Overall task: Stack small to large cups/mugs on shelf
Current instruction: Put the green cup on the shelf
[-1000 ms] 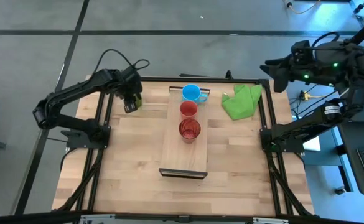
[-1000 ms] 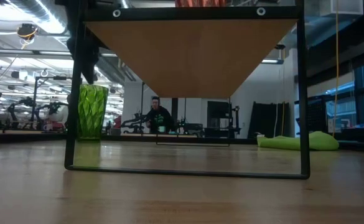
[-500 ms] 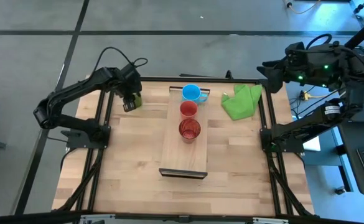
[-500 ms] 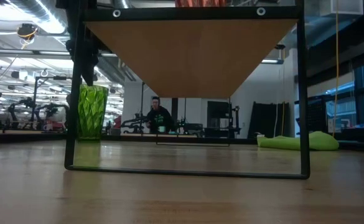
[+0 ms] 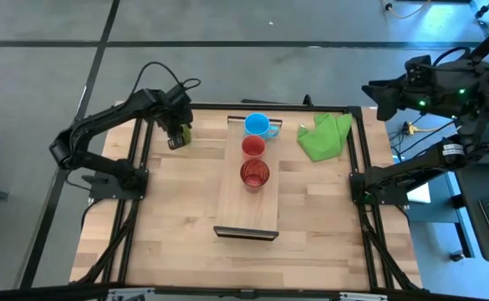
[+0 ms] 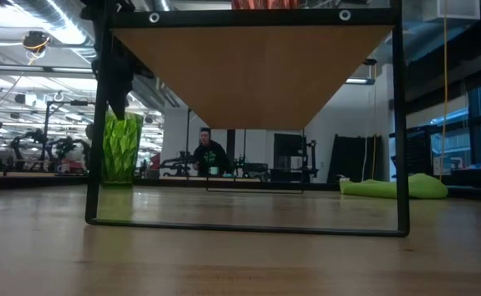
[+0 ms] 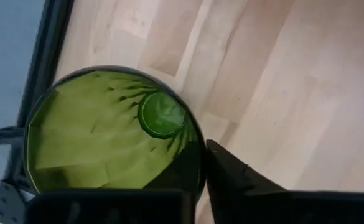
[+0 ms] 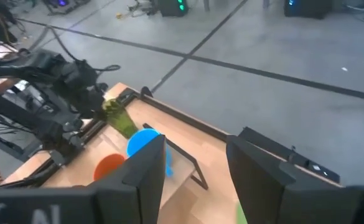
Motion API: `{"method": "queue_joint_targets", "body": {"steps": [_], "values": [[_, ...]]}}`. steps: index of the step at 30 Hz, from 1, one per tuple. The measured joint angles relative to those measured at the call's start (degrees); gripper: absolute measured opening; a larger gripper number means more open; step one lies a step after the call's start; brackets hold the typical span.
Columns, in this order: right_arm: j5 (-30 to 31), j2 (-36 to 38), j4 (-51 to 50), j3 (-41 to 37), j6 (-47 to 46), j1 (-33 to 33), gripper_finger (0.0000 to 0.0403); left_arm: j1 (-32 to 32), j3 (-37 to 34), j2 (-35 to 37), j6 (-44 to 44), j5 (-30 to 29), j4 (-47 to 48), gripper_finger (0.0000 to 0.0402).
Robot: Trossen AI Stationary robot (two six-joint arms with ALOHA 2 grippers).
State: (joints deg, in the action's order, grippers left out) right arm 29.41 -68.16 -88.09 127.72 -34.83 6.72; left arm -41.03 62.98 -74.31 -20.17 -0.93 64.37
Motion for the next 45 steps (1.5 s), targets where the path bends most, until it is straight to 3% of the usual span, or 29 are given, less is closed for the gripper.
{"method": "queue_joint_targets", "body": {"steps": [7,11,17,24,29,36,40,45], "values": [[0.1,0.9,-2.0,-0.2,-2.4,0.0,0.0171,3.0,1.6,3.8,7.3,-0.4,4.3,0.0005],[-0.1,1.1,-2.0,-0.2,-2.4,0.0,0.0171,9.4,10.4,5.7,15.0,-0.9,11.4,0.0003],[-1.1,1.2,-2.0,-0.2,-2.2,0.0,0.0171,27.2,33.3,3.2,32.0,-4.4,25.7,0.0002],[-4.2,1.2,-1.9,-0.3,-2.0,0.0,0.0171,51.5,51.8,-6.6,53.6,-7.4,25.6,0.0002],[-5.5,1.2,-1.9,-0.3,-2.0,0.0,0.0171,62.0,60.0,-18.3,61.1,-8.3,25.6,0.0001],[-9.3,1.2,-1.8,-1.0,-2.2,0.0,0.0171,68.4,71.9,-31.9,63.5,-10.0,25.6,0.0001],[-14.0,1.3,-1.8,-5.6,-3.9,0.0,0.0171,69.9,70.8,-31.7,64.7,-12.5,18.9,0.0],[-22.4,1.6,0.6,-16.6,-5.5,-1.5,0.016,70.8,71.9,-31.7,65.3,-17.9,19.5,0.0]]}}
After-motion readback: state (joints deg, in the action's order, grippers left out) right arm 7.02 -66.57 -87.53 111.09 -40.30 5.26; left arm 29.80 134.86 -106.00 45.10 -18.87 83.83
